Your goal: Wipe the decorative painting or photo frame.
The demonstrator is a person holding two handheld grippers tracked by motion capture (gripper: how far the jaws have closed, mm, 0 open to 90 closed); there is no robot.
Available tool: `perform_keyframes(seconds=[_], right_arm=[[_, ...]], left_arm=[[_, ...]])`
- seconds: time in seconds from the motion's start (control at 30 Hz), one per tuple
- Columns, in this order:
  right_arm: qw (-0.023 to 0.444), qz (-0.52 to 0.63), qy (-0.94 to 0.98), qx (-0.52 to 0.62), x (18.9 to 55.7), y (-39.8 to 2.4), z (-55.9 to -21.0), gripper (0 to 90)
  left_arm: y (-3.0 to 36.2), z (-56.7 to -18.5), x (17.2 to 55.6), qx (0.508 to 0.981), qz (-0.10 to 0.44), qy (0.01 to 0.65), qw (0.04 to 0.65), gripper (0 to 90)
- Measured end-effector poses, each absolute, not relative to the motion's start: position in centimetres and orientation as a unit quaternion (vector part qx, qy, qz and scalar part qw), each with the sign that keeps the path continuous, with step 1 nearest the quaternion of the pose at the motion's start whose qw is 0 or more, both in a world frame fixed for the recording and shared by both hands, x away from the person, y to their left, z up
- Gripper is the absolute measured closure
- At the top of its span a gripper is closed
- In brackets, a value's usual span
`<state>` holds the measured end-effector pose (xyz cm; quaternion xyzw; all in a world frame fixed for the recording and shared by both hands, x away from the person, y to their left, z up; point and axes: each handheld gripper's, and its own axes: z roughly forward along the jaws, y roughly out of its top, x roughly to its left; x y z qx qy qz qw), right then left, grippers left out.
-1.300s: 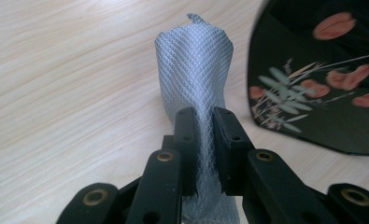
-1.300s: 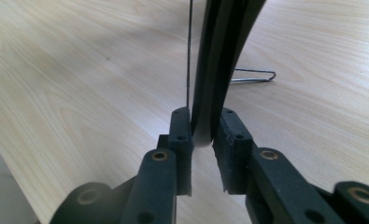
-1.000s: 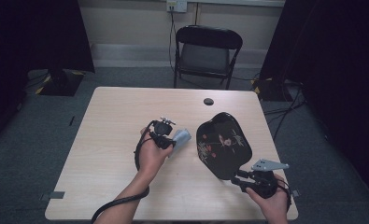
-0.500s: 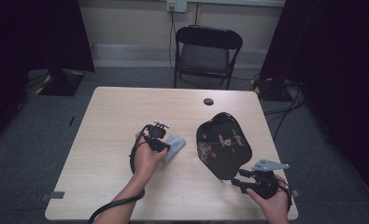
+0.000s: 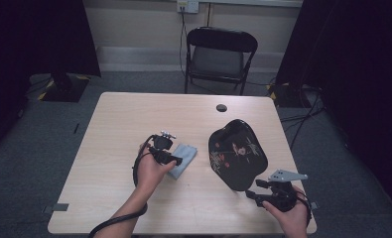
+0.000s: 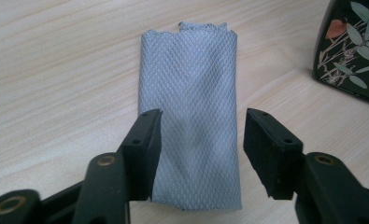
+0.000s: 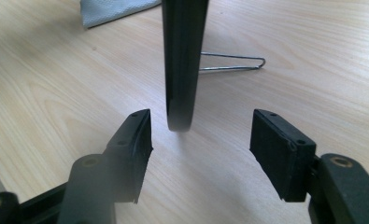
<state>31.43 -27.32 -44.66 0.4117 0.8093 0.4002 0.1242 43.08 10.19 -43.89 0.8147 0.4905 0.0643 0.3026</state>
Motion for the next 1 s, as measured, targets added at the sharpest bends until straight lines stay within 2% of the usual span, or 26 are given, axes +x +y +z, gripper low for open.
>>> perform_keyframes(seconds=[0.27,0.67,1.0], right_arm=[[0.122,0.4,0.81,0.411,31.4,-27.5,-44.7,34.5],[0.118,0.396,0.815,0.405,31.3,-27.6,-44.8,33.8],[0.111,0.395,0.818,0.403,31.2,-27.7,-44.9,29.9]], left_arm=[[11.3,-43.7,42.9,0.815,0.062,0.486,0.309,38.2],[12.7,-43.5,42.3,0.814,0.058,0.483,0.317,34.2],[13.6,-43.5,41.9,0.815,0.055,0.481,0.317,31.2]])
